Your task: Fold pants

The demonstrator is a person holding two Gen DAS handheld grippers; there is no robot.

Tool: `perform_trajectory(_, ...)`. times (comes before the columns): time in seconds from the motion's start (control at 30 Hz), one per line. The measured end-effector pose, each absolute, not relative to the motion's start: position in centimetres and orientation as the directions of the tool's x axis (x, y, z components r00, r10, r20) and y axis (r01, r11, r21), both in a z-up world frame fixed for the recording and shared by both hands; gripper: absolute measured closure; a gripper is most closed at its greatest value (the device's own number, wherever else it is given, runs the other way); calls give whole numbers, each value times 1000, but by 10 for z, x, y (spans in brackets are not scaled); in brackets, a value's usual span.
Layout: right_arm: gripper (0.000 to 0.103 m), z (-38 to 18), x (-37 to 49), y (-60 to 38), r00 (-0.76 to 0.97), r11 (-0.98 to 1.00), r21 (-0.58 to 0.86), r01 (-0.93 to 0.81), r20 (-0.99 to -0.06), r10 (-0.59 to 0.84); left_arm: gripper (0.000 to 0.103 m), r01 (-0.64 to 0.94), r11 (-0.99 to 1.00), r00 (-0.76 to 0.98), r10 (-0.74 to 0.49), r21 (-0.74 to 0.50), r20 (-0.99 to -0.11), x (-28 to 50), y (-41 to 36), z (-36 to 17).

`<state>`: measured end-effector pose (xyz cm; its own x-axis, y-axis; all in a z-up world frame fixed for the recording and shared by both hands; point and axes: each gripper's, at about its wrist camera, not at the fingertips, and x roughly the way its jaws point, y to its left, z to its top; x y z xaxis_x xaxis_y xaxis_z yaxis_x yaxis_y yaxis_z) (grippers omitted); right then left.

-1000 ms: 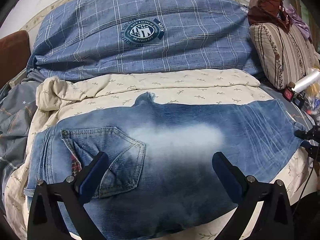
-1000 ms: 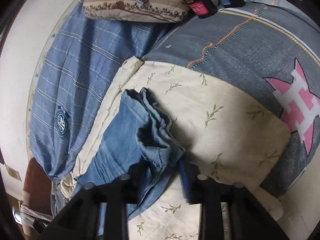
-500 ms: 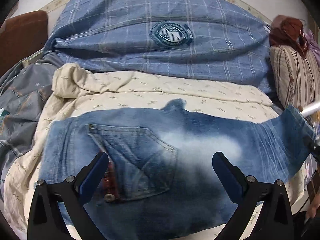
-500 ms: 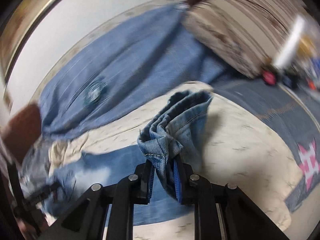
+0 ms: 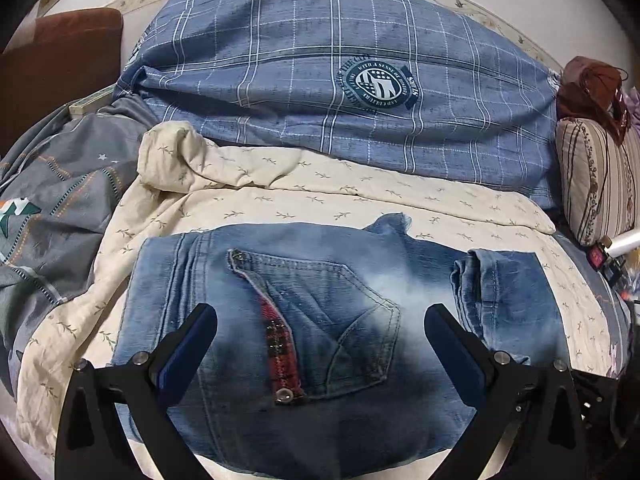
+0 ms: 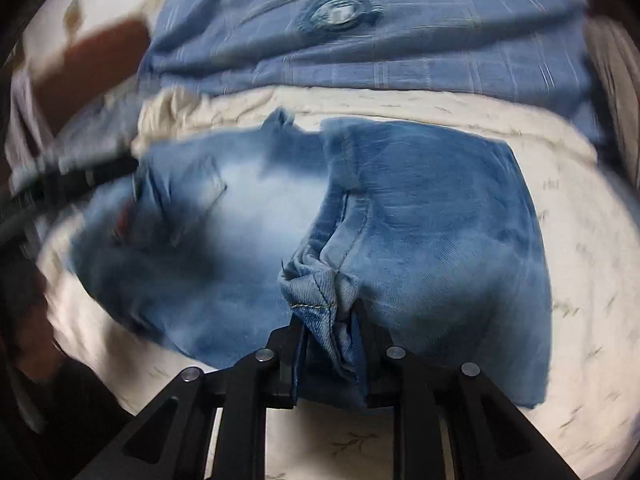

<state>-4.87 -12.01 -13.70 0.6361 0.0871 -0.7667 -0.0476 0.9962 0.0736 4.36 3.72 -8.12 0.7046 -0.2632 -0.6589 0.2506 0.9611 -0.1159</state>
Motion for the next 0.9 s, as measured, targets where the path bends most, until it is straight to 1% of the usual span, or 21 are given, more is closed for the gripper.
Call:
perform_trajectory(0.07,72,-130,-58,-127,647,988,130,-85,-747,154,0,251,960,705,-268,-122,-657,44,39,-80)
perform_trajectory(0.1,67,-126,-63,-132,648,978,178,-106,-734,204,0,251,960,705,-270,-125,-656,43,39,-80)
perform_trajectory(0.17,65,-117,-73,-146,651,947,285,-150,-693,311,0,255,958,703,-277,-132,-654,43,39,-80)
perform_trajectory(0.2,65,-109,-76,-156,663,922,350,-164,-653,366,0,258,957,703,-282,-136,-653,42,37,-80)
perform_trajectory(0.23,54,-102,-78,-165,679,895,411,-173,-609,411,0,263,955,701,-288,-139,-653,41,34,-80)
perform_trajectory(0.3,34,-90,-80,-181,730,857,486,-171,-522,441,0,282,951,696,-294,-128,-655,40,26,-81)
perform_trajectory(0.33,33,-85,-79,-189,765,851,502,-157,-483,426,0,290,949,696,-295,-120,-655,39,22,-82)
perform_trajectory(0.4,33,-80,-65,-203,793,855,513,-77,-488,364,0,313,944,690,-302,-106,-657,37,12,-84)
perform_trajectory(0.47,33,-85,-43,-212,779,842,539,-29,-516,358,0,342,937,680,-301,-74,-668,34,0,-89)
perform_trajectory(0.5,36,-91,-27,-214,767,837,547,-1,-537,351,0,355,933,678,-299,-57,-672,32,-6,-90)
perform_trajectory(0.53,45,-96,-14,-215,759,838,545,22,-555,341,0,368,929,678,-299,-42,-672,30,-11,-91)
perform_trajectory(0.6,57,-112,15,-214,719,849,525,55,-611,331,0,389,921,680,-302,-20,-668,26,-19,-93)
perform_trajectory(0.63,62,-119,25,-215,694,857,511,69,-641,326,0,401,916,680,-304,-9,-667,24,-23,-94)
perform_trajectory(0.67,64,-132,36,-213,658,866,491,90,-682,318,0,414,910,678,-305,5,-669,23,-28,-95)
perform_trajectory(0.7,65,-147,47,-212,620,870,479,112,-718,316,0,423,906,676,-302,19,-672,22,-31,-97)
perform_trajectory(0.73,64,-156,52,-214,606,870,479,116,-729,320,0,432,901,675,-293,40,-677,22,-36,-99)
perform_trajectory(0.8,65,-154,58,-213,619,876,474,93,-716,322,0,441,895,674,-280,68,-683,22,-42,-103)
perform_trajectory(0.83,62,-152,61,-214,617,870,486,84,-711,337,0,442,894,674,-278,73,-685,23,-44,-104)
perform_trajectory(0.9,62,-152,60,-222,631,831,550,84,-674,383,0,436,897,678,-269,79,-684,26,-43,-104)
